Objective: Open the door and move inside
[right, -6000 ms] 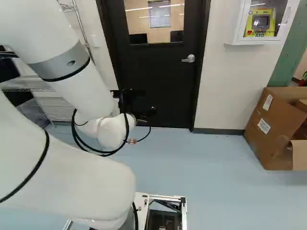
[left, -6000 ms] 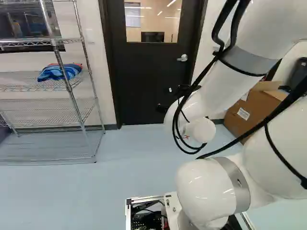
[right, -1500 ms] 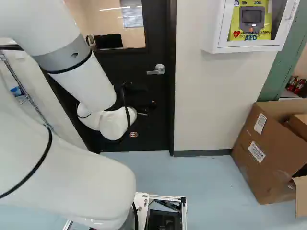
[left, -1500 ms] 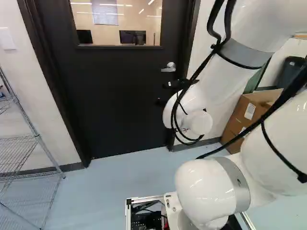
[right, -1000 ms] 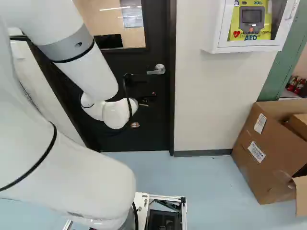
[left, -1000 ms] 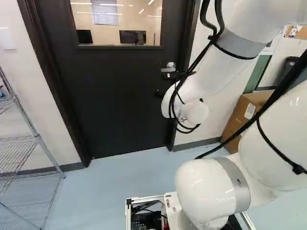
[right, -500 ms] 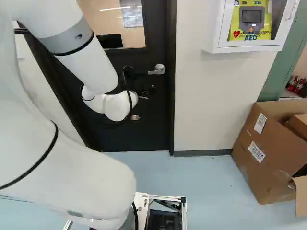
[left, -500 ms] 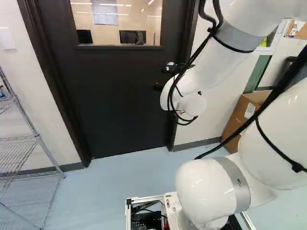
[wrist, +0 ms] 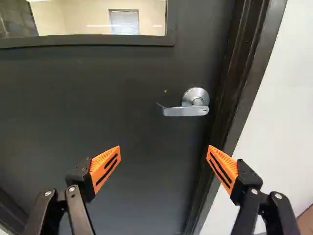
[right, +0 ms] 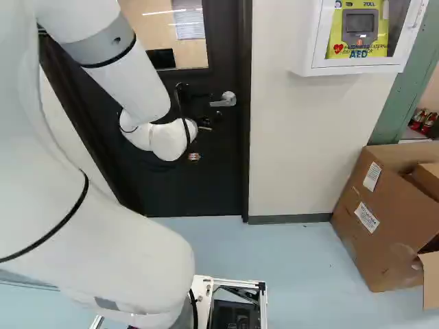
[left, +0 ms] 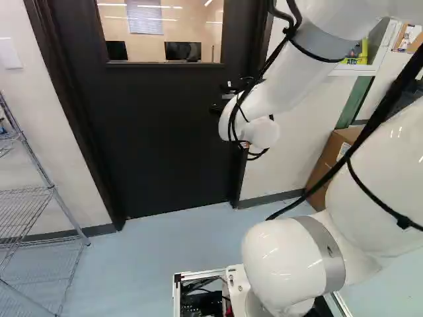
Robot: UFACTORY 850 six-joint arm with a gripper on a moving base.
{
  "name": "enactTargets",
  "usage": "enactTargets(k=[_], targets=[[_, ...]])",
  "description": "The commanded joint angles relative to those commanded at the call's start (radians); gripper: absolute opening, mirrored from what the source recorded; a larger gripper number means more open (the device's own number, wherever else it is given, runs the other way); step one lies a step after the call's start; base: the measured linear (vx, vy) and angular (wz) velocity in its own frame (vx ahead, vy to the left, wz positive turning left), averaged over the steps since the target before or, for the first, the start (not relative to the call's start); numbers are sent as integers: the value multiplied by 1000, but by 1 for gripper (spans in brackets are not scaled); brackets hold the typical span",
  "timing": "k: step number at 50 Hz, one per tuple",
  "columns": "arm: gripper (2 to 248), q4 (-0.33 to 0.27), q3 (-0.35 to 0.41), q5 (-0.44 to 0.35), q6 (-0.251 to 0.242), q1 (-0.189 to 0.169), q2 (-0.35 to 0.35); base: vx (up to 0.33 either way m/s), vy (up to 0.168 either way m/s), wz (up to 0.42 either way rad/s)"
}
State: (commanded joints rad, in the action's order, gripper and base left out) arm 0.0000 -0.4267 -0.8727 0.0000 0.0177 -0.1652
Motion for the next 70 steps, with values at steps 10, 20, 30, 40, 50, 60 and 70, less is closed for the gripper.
enactTargets(k=[10, 20, 30, 40, 50, 60, 70], targets=[[247, 0, -46, 0, 0, 4, 24, 0, 0, 0], [247, 0, -102, 0, 0, 8, 61, 0, 0, 0], [247, 0, -163, 0, 0, 11, 100, 0, 0, 0], [247, 0, -224, 9, 0, 15, 140, 0, 0, 0], [247, 0, -286, 34, 0, 18, 180, 0, 0, 0], [247, 0, -346, 61, 0, 23, 219, 0, 0, 0], [247, 0, -389, 67, 0, 28, 270, 0, 0, 0]])
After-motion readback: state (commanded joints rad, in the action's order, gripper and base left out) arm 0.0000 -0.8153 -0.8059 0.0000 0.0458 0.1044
